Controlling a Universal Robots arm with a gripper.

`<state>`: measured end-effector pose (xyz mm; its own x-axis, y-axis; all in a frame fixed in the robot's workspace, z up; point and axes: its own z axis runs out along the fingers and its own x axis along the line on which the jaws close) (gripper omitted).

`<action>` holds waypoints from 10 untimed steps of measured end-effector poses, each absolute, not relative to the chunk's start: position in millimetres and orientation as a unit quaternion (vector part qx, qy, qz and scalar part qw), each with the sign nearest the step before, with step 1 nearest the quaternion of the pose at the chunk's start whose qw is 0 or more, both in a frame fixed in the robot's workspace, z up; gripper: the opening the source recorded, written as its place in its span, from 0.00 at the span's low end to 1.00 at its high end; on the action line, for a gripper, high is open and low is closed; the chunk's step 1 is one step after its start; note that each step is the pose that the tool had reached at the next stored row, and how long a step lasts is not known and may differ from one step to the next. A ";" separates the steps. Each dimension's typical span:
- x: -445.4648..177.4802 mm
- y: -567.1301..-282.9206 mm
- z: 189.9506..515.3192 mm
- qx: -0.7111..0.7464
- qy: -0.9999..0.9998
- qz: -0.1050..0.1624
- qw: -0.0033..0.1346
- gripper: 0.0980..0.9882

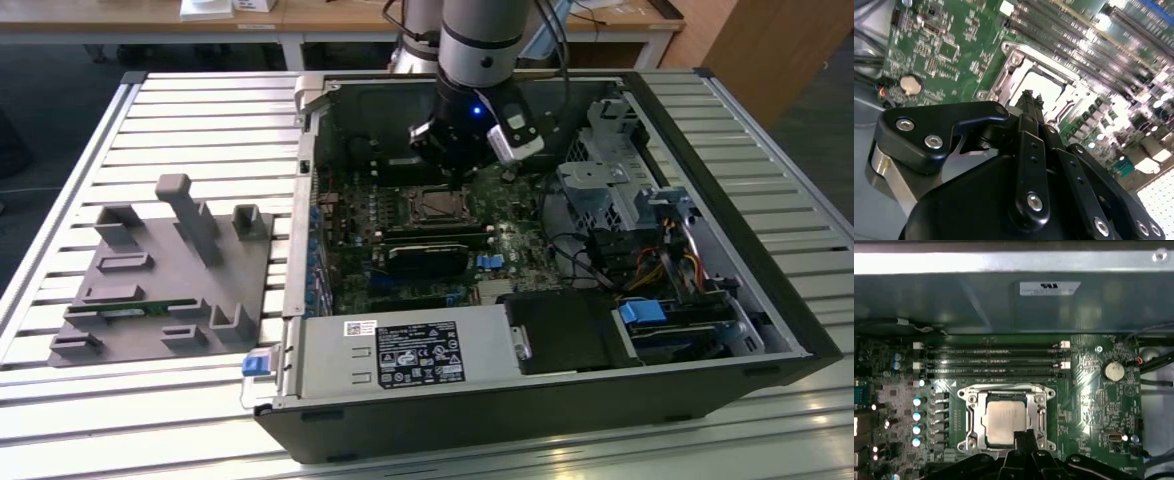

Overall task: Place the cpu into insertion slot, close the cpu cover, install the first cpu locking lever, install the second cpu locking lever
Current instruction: 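Install the second cpu locking lever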

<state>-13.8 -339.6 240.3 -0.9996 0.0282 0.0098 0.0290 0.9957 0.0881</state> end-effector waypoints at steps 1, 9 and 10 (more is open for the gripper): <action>-13.8 -340.2 240.1 -0.014 -0.999 -0.045 0.004 0.01; -13.8 -348.1 239.0 -0.014 -0.999 -0.045 0.004 0.01; -13.8 -348.7 238.9 -0.014 -0.999 -0.045 0.004 0.01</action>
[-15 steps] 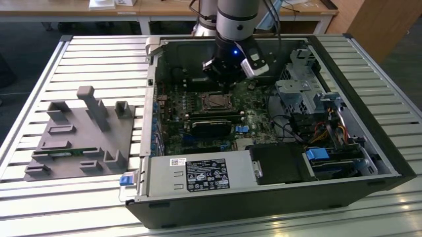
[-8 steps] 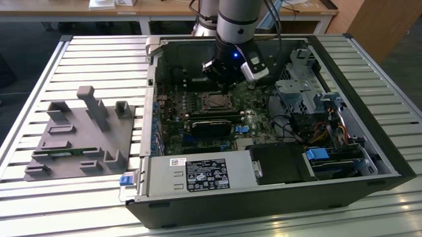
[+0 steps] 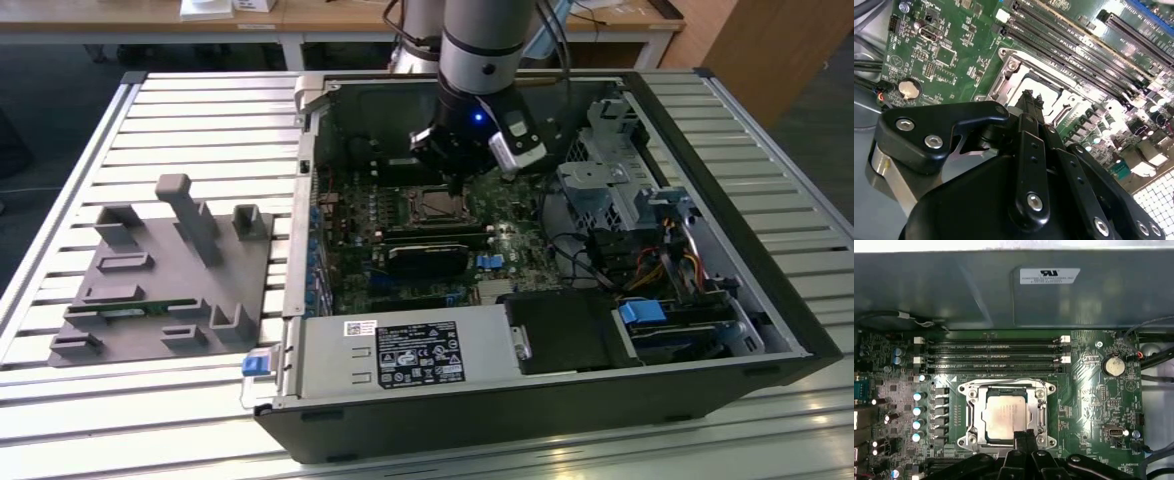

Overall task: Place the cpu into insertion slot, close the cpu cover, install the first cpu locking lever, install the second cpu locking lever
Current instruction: 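Install the second cpu locking lever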

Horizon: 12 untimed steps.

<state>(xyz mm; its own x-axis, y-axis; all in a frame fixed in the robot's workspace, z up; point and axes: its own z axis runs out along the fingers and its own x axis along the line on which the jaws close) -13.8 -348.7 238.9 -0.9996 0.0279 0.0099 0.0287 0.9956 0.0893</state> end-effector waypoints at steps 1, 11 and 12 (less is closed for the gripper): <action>-13.8 -349.3 238.9 -0.014 -0.999 -0.045 0.004 0.01; -13.8 -361.6 238.7 -0.014 -0.999 -0.045 0.004 0.01; -13.9 -363.3 238.7 -0.014 -0.999 -0.045 0.004 0.01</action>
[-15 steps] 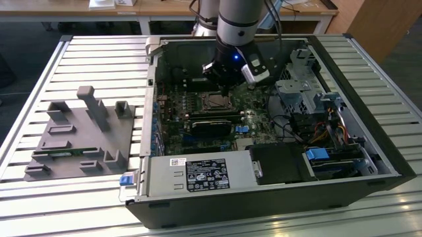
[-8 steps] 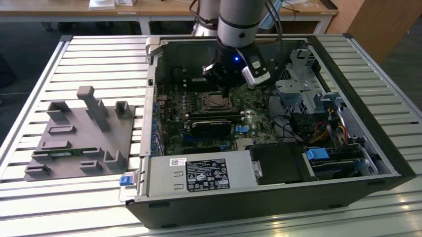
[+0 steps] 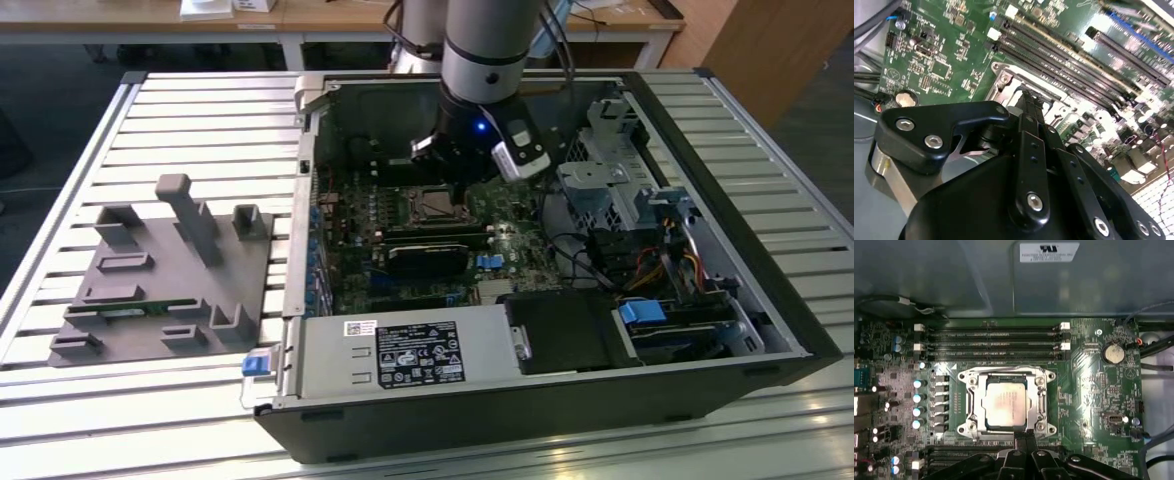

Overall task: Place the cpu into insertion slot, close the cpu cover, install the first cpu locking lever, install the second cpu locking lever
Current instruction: 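Install the second cpu locking lever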

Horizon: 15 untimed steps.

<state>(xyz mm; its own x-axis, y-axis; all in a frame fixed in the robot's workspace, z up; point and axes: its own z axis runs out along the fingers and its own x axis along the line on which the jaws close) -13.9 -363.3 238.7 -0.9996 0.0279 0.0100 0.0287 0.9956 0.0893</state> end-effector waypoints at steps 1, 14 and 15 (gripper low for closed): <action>-13.9 -364.8 238.6 -0.014 -0.999 -0.045 0.004 0.01; -30.9 -378.0 237.0 -0.014 -0.999 -0.046 0.004 0.01; -32.9 -378.7 236.9 -0.014 -0.999 -0.046 0.004 0.01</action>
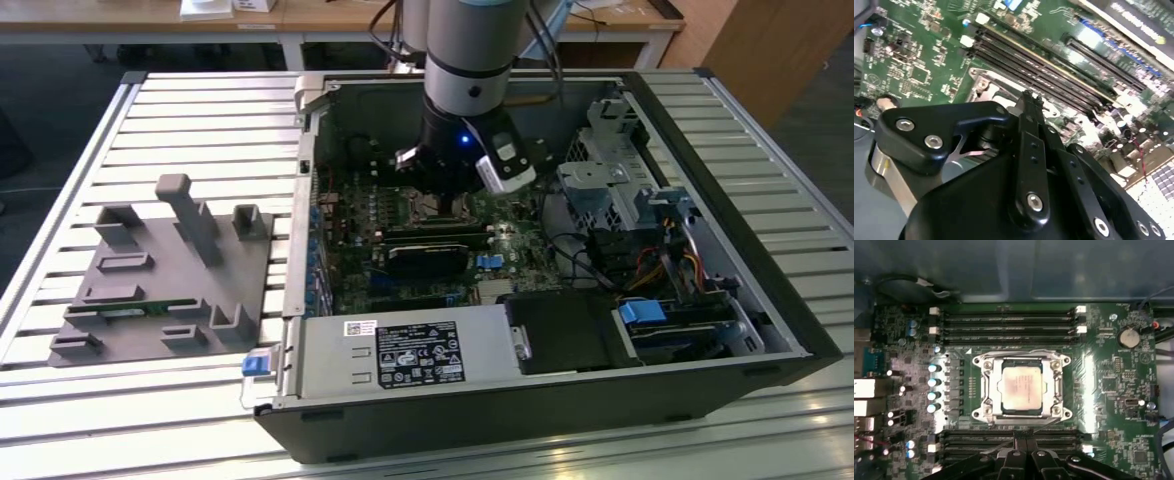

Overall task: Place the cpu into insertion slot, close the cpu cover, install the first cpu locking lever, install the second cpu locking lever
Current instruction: 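Install the second cpu locking lever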

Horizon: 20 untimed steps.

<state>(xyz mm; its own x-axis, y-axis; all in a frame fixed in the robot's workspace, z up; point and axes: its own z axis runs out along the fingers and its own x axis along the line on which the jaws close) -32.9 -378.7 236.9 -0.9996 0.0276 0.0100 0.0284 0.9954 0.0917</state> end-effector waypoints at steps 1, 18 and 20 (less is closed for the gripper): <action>-35.1 -379.0 236.7 -0.014 -0.999 -0.046 0.004 0.01; -44.1 -380.6 228.3 -0.014 -0.999 -0.052 0.004 0.01; -44.6 -380.7 228.2 -0.014 -0.999 -0.052 0.004 0.01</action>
<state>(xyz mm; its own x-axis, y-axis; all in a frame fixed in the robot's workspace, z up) -44.6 -380.7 228.2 -0.9996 0.0269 0.0103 0.0278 0.9941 0.1045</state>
